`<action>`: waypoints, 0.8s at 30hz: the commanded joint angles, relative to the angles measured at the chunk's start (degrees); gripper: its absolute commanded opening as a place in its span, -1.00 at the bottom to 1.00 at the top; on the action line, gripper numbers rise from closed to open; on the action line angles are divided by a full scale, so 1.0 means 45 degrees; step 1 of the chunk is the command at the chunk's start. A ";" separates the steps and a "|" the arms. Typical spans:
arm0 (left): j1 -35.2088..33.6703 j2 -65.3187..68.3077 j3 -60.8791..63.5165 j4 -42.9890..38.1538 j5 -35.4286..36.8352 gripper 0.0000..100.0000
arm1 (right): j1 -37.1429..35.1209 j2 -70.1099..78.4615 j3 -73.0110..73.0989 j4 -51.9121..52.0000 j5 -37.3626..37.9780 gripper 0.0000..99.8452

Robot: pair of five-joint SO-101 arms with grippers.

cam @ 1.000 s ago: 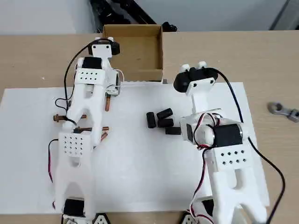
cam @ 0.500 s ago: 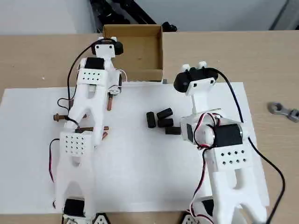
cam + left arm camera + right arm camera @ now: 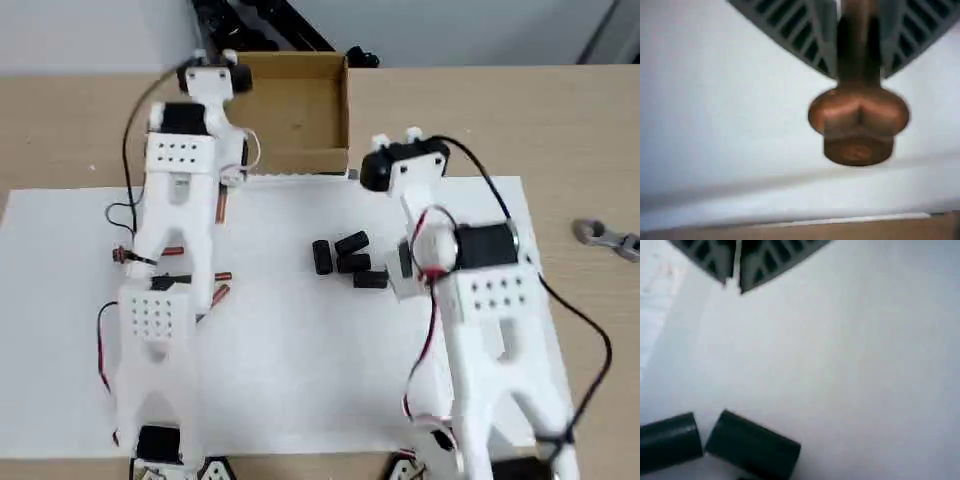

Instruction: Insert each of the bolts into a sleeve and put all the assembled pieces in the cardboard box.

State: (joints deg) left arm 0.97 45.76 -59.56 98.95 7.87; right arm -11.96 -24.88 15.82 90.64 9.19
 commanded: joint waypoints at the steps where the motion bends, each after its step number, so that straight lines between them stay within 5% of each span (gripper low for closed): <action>1: -0.0078 -0.3204 0.1162 0.0332 -0.0020 -0.99 | -0.0010 0.1455 -0.1875 0.0537 0.0156 -0.99; 8: -0.0098 -0.7209 0.5226 0.0332 -0.0098 -0.99 | -0.0225 0.3683 -0.3888 0.0537 -0.0664 -0.98; 18: -0.0156 -1.2464 1.0403 0.0313 -0.0684 -0.99 | -0.2940 0.5832 -0.4083 -0.0654 -0.3653 -0.89; 24: -0.0860 -1.4750 1.3060 -0.0352 -0.0821 -0.99 | -0.3409 0.6672 -0.4083 -0.1729 -0.4063 -0.90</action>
State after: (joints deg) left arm -1.49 -14.02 -3.74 99.21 4.97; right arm -26.46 4.92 -0.09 85.36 -8.22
